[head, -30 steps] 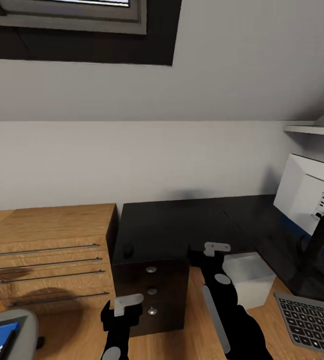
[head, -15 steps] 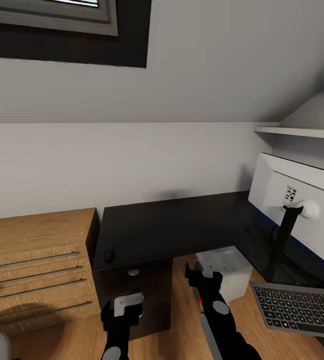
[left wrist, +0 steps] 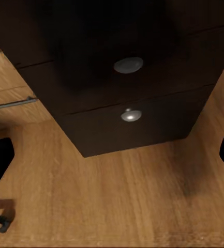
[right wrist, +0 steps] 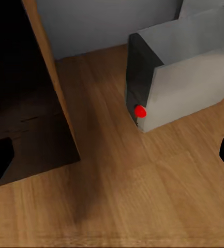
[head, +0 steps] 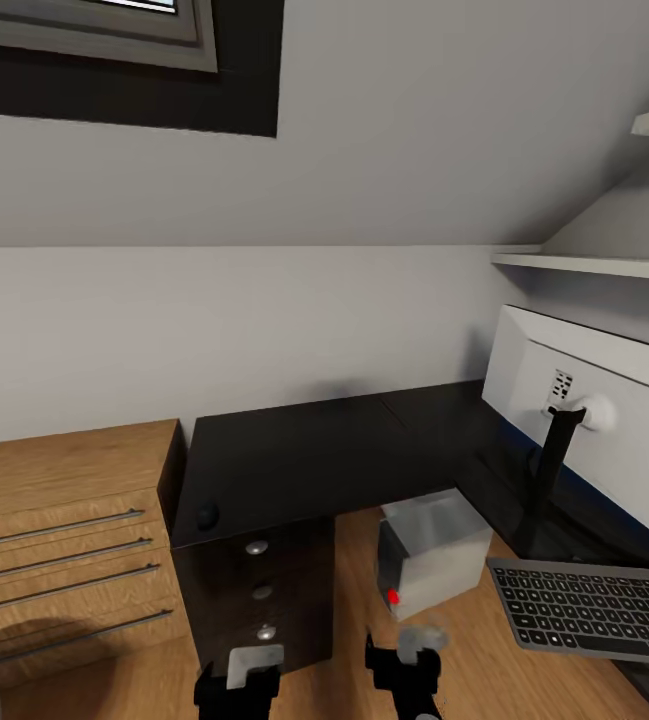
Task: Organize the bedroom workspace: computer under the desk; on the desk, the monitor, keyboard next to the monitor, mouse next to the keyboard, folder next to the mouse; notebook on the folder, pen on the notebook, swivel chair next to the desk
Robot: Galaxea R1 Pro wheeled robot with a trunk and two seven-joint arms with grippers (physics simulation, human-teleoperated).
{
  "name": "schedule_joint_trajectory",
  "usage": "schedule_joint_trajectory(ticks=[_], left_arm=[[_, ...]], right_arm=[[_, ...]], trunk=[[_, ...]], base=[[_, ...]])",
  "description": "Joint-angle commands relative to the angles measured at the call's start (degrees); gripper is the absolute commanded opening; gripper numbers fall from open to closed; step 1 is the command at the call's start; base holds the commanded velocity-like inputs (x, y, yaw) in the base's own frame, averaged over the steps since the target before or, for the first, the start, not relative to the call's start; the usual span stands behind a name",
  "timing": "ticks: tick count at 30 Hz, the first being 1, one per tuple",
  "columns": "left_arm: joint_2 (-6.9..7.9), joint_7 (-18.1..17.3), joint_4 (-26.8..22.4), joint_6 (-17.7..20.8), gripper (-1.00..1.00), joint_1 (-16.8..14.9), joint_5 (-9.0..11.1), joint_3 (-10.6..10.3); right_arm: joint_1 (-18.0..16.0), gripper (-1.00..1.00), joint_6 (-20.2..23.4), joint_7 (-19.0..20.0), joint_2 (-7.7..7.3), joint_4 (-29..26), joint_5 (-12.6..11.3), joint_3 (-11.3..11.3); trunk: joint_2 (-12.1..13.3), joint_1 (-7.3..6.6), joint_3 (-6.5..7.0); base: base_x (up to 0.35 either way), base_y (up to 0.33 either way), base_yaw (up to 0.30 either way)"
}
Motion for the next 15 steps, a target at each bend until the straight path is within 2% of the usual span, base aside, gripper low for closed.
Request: schedule_joint_trajectory(ticks=[1,4,5,10,15], left_arm=[[0.05,0.36,2.05,0.06,1.0,-0.05,0.45,-0.15],[0.04,0.34,4.31,-0.61,1.0,-0.05,0.45,-0.07],[0.04,0.32,7.13,-2.86,1.0,-0.05,0.42,0.04],[0.11,0.33,9.46,-5.89,1.0,-0.05,0.36,0.16],[0.17,0.31,10.48,-6.92,1.0,-0.05,0.34,0.2]], right_arm=[[-0.08,1.0,-3.84,-0.32,0.0,5.61,-0.02,0.27],[-0.06,1.0,-7.19,-0.33,0.0,10.79,-0.05,0.3],[-0.09,1.0,-11.03,-0.34,0.0,16.31,-0.16,0.2],[-0.1,1.0,-13.82,-0.2,0.0,19.92,-0.34,0.06],[-0.1,1.0,-14.75,2.34,0.0,21.48,-0.08,0.04]], trunk=[[-0.04,0.0,-0.05],[-0.04,0.0,-0.05],[-0.04,0.0,-0.05],[-0.04,0.0,-0.05],[-0.04,0.0,-0.05]], base=[[0.0,0.0,-0.001],[0.0,0.0,0.0],[0.0,0.0,0.0],[0.0,0.0,0.0],[0.0,0.0,0.0]])
